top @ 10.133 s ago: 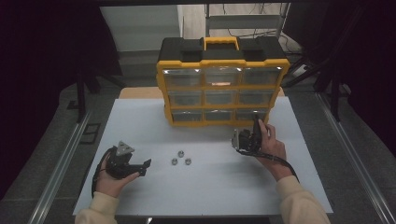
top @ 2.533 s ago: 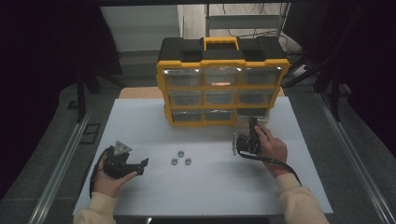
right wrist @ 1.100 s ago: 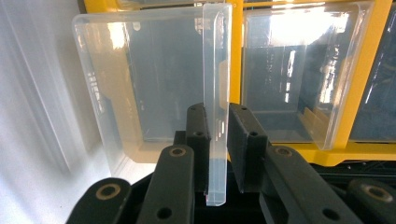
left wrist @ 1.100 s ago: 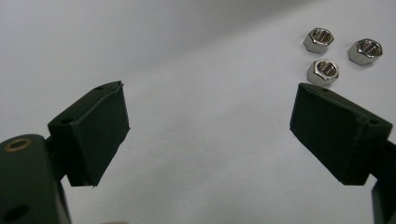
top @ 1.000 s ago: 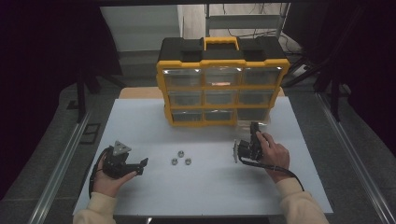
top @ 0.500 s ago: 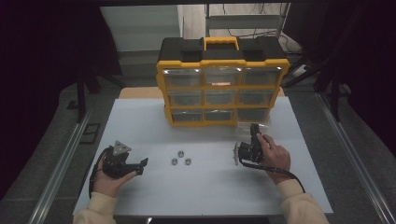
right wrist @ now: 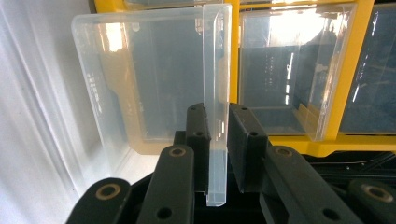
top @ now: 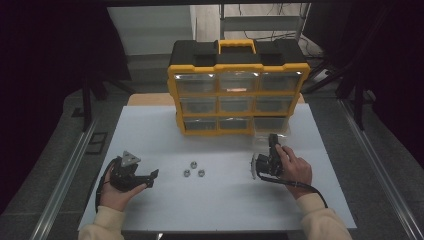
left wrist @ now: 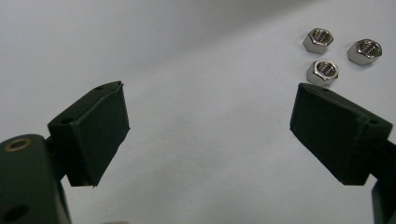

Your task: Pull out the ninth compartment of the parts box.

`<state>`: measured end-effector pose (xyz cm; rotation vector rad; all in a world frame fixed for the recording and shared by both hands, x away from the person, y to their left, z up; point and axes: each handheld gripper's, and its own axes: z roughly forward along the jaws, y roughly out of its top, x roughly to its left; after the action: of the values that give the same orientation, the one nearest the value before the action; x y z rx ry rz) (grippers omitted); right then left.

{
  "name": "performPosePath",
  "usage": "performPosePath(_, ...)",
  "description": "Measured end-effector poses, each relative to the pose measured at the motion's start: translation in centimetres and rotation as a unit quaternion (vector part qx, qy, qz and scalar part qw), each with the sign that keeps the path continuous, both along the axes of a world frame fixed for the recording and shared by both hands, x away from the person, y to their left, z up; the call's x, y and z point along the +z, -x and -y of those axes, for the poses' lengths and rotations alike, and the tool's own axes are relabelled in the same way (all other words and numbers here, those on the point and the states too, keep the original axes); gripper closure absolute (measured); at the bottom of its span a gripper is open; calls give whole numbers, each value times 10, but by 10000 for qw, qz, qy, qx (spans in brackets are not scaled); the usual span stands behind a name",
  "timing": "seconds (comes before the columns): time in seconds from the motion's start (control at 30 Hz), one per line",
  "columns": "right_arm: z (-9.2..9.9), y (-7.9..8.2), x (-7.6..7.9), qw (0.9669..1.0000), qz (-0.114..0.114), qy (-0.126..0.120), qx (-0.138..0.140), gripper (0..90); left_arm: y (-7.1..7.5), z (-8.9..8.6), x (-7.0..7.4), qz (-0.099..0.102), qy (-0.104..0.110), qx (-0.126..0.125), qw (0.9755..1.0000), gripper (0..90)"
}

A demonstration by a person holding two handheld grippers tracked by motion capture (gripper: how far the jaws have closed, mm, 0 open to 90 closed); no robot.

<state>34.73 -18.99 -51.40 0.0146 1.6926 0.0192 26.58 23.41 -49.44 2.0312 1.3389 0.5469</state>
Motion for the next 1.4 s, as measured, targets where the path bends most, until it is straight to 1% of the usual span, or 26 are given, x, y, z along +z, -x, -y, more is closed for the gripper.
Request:
performPosePath(0.5, 2, 4, -2, 10000, -44, -4, 35, 780, 0, 1, 0, 41, 10, 12, 10000, 123)
performPosePath(0.57, 2, 4, -2, 10000, -22, 9, 39, 778, 0, 1, 0, 41, 7, 11, 10000, 123)
performPosePath(0.87, 2, 5, -3, 9999, -83, 14, 84, 765, 0, 1, 0, 38, 2, 18, 10000, 120)
performPosePath(0.93, 3, 4, -3, 9999, -129, 11, 106, 728, 0, 1, 0, 37, -4, 20, 10000, 119)
performPosePath(1.03, 5, 3, -3, 9996, -237, -71, 113, 658, 0, 0, 0, 25, -29, 11, 10000, 117)
performPosePath(1.13, 6, 3, 0, 9987, -409, -292, 106, 553, 0, 0, 0, 24, -32, 9, 10000, 117)
performPosePath(1.17, 6, 5, 3, 9985, -471, -293, -6, 527, 0, 0, 0, 23, -31, 7, 10000, 117)
performPosePath(1.2, 7, 3, 2, 9978, -499, -426, 104, 504, 0, 0, 0, 24, -29, 6, 10000, 117)
performPosePath(1.23, 7, 6, 5, 9973, -587, -448, 9, 483, 0, 0, 0, 26, -26, 8, 10000, 117)
performPosePath(1.27, 6, 8, 5, 9982, -385, -452, -126, 461, 0, 0, 0, 25, -26, 8, 10000, 117)
performPosePath(1.3, 6, 8, 5, 9977, -373, -553, -117, 445, 0, 0, 0, 26, -27, 11, 10000, 117)
performPosePath(1.33, 6, 9, 7, 9969, -511, -588, -118, 430, 0, 0, 0, 24, -27, 12, 10000, 117)
performPosePath(1.37, 6, 9, 8, 9955, -541, -766, -98, 419, 0, 0, 0, 25, -29, 12, 10000, 117)
performPosePath(1.4, 6, 10, 10, 9951, -599, -784, -95, 409, 0, 0, 0, 26, -29, 11, 10000, 117)
